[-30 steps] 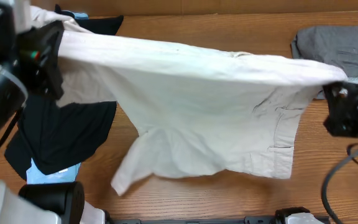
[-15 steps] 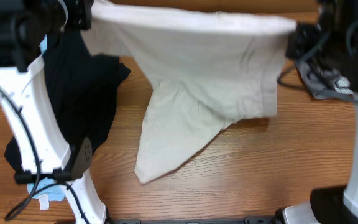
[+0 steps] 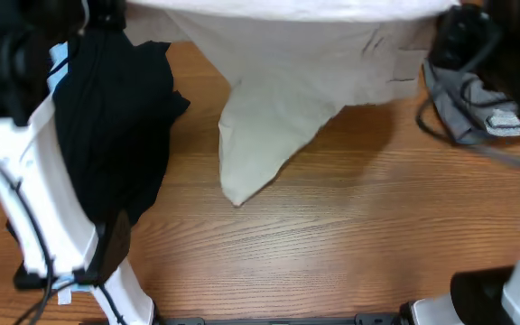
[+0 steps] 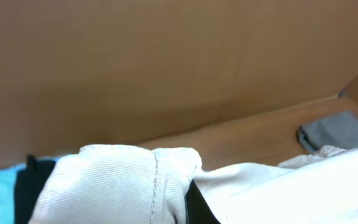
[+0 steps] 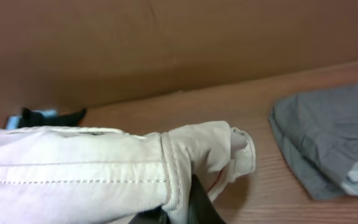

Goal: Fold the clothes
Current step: 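Lift the shorts with both grippers and stretch them apart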

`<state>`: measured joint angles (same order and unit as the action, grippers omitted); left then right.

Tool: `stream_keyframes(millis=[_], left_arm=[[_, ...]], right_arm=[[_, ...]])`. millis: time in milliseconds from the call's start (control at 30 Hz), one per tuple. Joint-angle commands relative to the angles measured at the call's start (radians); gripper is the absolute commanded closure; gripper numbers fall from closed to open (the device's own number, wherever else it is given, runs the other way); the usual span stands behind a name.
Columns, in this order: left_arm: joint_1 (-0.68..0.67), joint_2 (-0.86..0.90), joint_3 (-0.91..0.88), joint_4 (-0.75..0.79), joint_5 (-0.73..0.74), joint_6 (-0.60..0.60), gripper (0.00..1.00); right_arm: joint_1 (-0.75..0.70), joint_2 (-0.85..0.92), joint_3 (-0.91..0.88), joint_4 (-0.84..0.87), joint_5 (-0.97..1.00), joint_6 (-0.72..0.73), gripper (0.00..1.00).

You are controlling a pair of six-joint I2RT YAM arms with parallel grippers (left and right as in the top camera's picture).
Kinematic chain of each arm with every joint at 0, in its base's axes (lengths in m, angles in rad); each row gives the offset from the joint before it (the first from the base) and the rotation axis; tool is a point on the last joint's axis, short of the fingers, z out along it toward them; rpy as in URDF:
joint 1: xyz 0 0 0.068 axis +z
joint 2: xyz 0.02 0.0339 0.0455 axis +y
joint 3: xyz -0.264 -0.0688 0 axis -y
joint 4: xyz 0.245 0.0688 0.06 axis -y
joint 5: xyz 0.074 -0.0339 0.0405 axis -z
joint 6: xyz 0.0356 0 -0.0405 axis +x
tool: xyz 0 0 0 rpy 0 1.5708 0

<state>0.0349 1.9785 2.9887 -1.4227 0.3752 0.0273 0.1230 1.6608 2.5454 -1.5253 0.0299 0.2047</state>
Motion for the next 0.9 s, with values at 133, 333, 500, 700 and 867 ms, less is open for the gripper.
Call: stream_keyframes(millis=[133,333,500,700,867], left_arm=[[0.016,-0.246,0.02,-0.001,-0.026,-0.005,0.96],[0.016,-0.332,0.02,-0.055,-0.109,-0.005,0.96],[0.016,-0.318,0.015,-0.129,-0.121,-0.005,0.96],[0.016,-0.212,-0.022,-0.204,-0.114,-0.005,0.96],[0.016,-0.087,-0.056,-0.201,-0.085,-0.005,0.96]], right_arm=[[-0.019,-0.214,0.122,-0.095,0.031,0.001,0.96],[-0.019,-0.274,0.122,-0.168,0.011,0.001,0.96],[-0.019,-0.279,0.081,-0.168,-0.047,0.0,0.96],[-0.019,-0.25,-0.083,-0.168,-0.055,0.0,0.96],[-0.019,-0.153,-0.182,-0.146,-0.016,-0.005,0.95]])
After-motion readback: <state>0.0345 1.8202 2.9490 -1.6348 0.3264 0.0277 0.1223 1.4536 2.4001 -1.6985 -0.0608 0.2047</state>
